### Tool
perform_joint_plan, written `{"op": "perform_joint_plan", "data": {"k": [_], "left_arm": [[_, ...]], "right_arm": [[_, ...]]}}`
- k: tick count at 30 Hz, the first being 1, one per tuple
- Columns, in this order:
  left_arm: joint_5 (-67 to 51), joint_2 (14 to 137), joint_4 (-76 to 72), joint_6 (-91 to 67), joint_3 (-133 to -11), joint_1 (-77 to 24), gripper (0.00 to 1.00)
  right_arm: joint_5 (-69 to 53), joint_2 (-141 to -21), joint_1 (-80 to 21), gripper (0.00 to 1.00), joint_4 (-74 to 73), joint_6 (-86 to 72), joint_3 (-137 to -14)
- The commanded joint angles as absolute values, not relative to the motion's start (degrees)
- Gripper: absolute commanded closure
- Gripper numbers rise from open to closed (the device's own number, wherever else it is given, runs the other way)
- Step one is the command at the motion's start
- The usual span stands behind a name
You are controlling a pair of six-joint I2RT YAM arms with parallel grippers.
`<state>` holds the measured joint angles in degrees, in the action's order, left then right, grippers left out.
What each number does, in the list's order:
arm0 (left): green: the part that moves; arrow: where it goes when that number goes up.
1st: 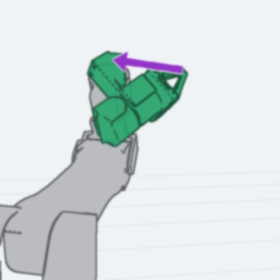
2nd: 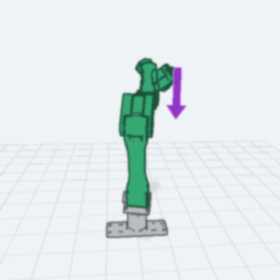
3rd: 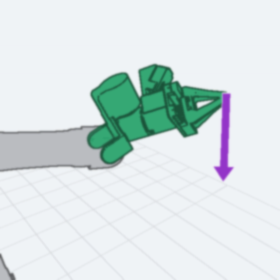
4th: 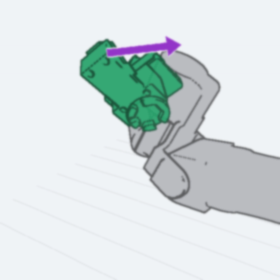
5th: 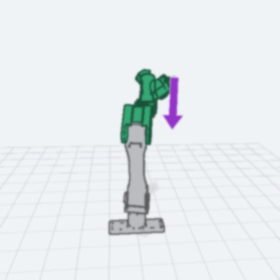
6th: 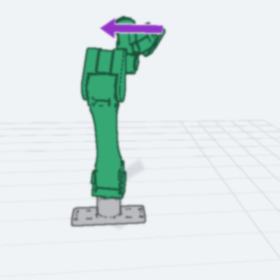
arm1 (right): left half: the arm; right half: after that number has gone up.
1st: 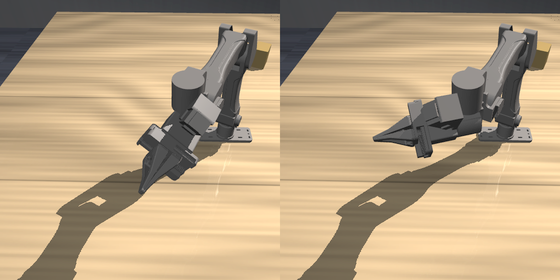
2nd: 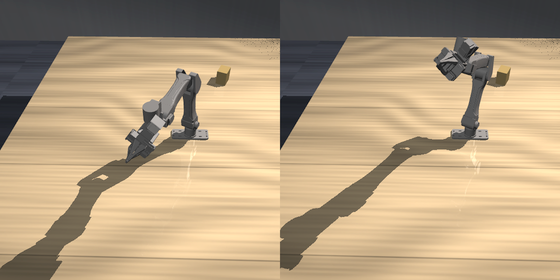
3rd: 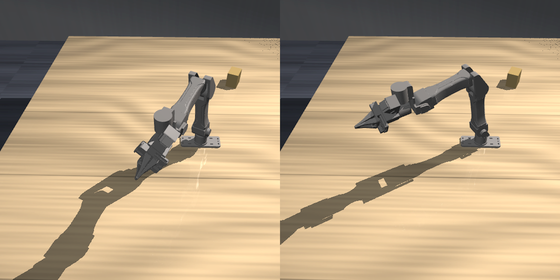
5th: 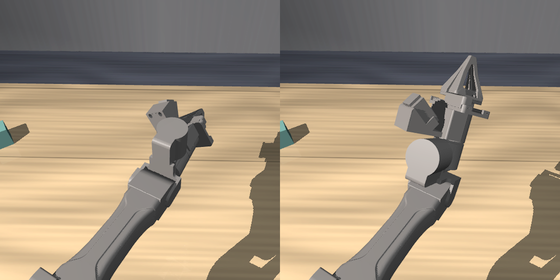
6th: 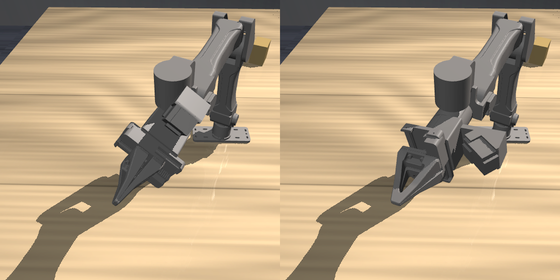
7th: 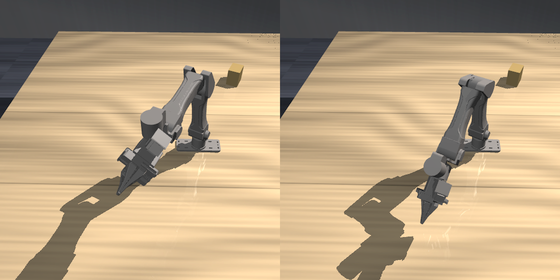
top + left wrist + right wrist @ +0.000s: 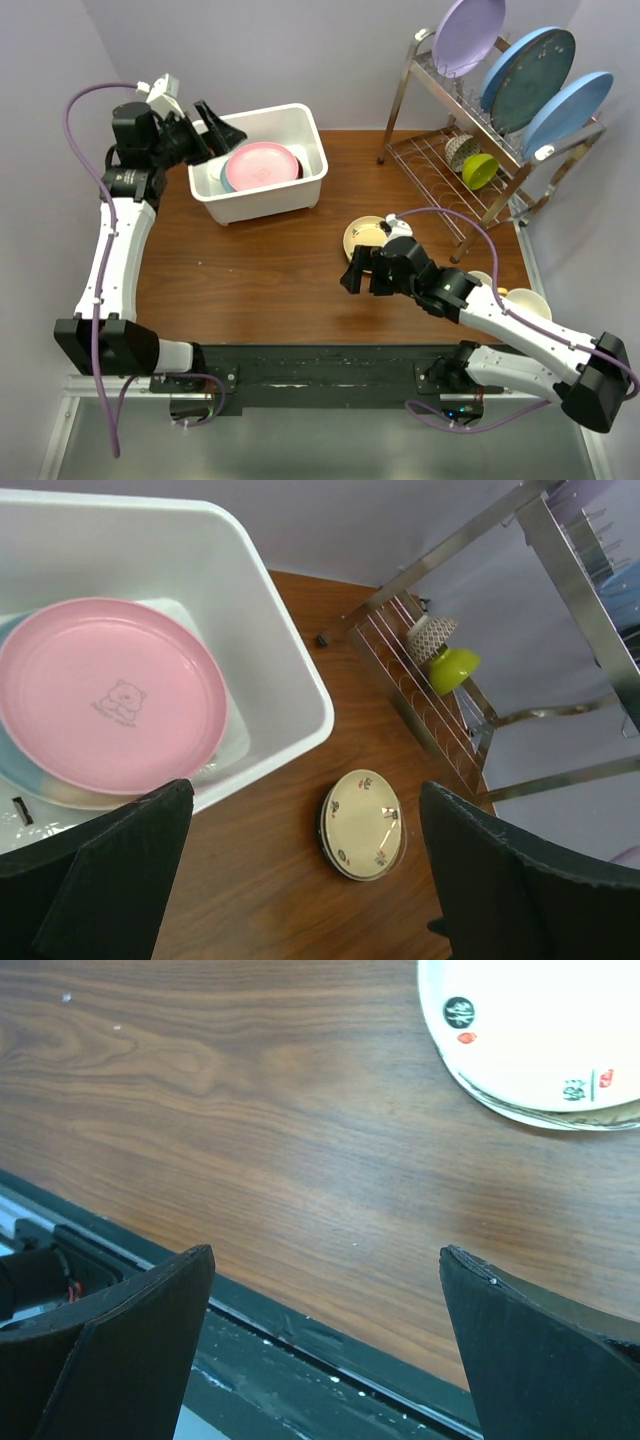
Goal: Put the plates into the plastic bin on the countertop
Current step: Place the plate in the plastic bin, then pick up the plate at the center of the board.
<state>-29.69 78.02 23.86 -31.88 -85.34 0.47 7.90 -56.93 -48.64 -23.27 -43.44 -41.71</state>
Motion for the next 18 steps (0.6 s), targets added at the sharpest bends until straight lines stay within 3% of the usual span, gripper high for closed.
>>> {"op": "perform_joint_plan", "data": {"k": [1, 10, 18], "left_arm": [[-27.9, 74.5, 22.4, -32.6, -80.5, -4.9, 0.0], [-21.9, 66.5, 19.3, -37.2, -65.5, -15.7, 0.01], [-18.7, 64.2, 15.7, -40.8, -55.4, -25.0, 0.04]], "right_arm": [[5.7, -60.3, -44.8, 0.01, -24.8, -43.6, -42.6], [2.0, -62.2, -30.9, 0.02, -28.0, -37.3, -42.7], [0.8, -65.6, -26.9, 0.05, -27.4, -35.7, -42.9]]}}
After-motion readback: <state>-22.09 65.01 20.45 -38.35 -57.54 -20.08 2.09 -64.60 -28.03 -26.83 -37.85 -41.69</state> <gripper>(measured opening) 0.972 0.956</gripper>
